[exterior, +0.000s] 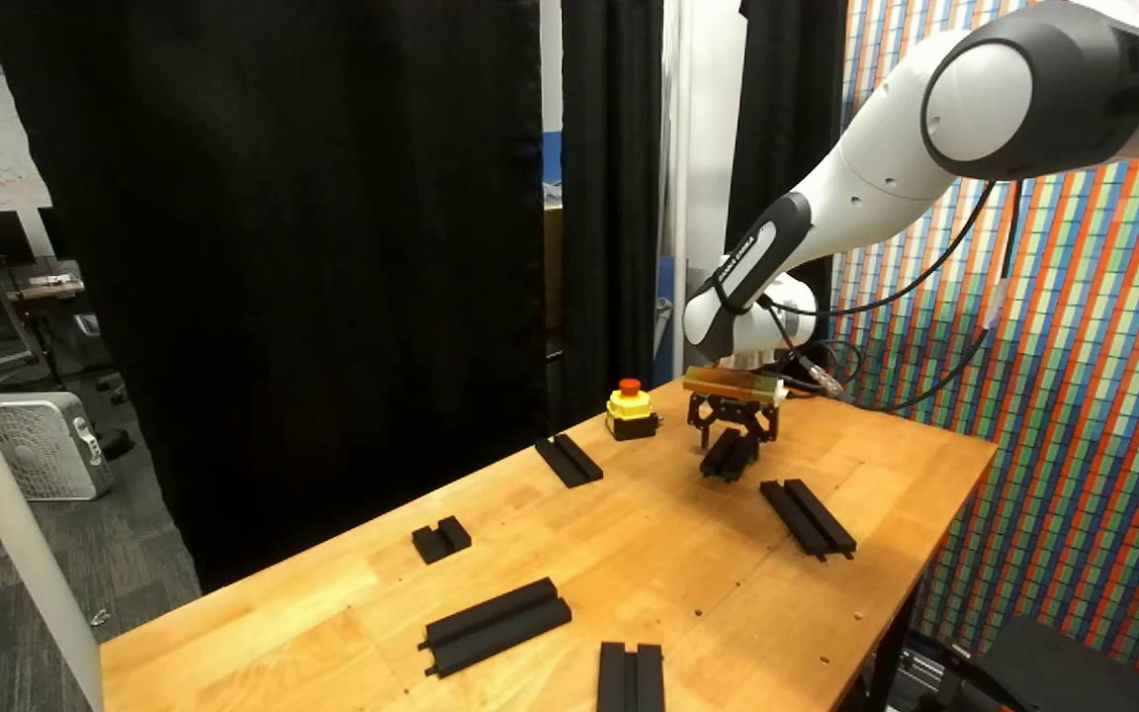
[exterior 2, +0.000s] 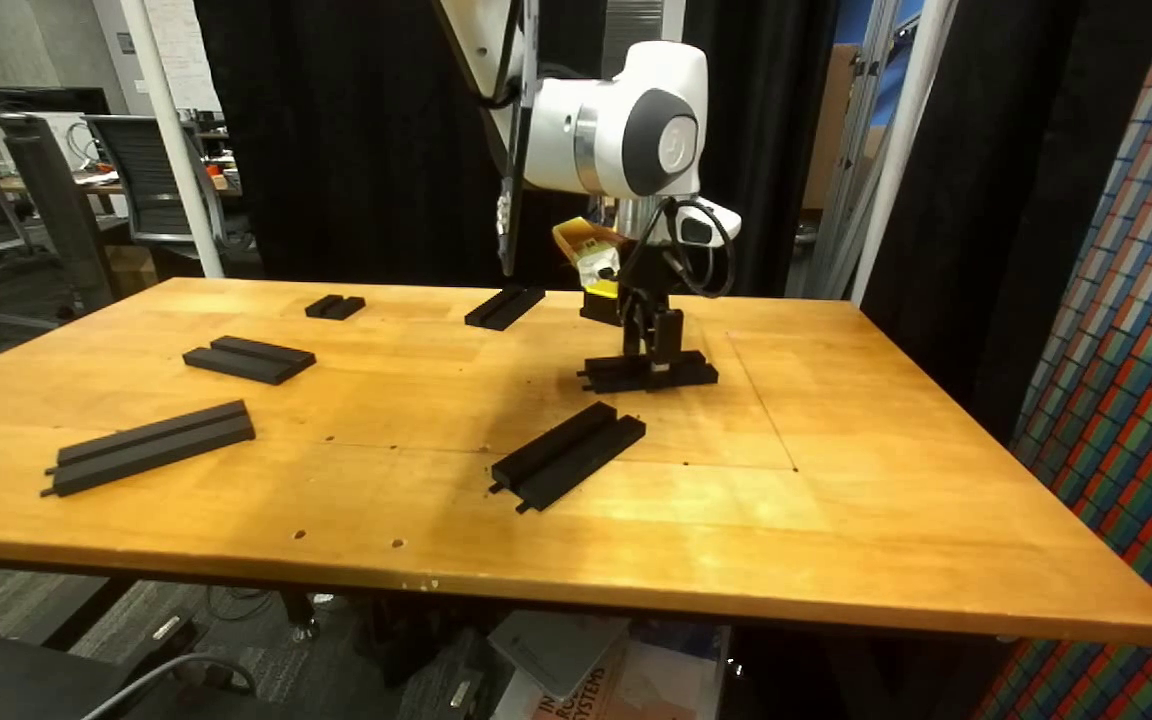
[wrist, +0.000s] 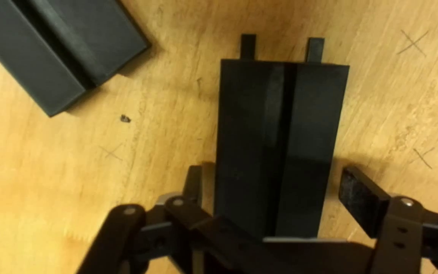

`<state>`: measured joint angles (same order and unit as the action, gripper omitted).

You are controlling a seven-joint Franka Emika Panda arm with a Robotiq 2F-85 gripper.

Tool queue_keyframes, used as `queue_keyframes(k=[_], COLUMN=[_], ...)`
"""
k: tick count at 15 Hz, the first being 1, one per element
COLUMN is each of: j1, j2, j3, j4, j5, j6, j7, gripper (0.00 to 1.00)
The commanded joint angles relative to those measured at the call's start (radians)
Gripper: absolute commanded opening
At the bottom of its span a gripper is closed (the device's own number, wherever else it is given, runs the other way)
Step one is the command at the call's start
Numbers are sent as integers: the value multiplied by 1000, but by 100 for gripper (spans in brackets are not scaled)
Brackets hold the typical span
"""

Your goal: Connect four black pieces together

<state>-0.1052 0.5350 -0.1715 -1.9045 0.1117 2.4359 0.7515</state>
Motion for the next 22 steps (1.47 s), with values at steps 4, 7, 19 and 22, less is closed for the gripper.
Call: queue_keyframes(k=[4,7,19,22], j1=[35,48,28,15], j2=[-173,-292,-492,-485], j3=[6,23,48,41], j4=[-91,-185,-530,-572], j5=[-19,-44,-26,-20], j6=[-68,-142,-150,-103], j7=[-123,-253,-491,-498], gripper=[100,100,100,100])
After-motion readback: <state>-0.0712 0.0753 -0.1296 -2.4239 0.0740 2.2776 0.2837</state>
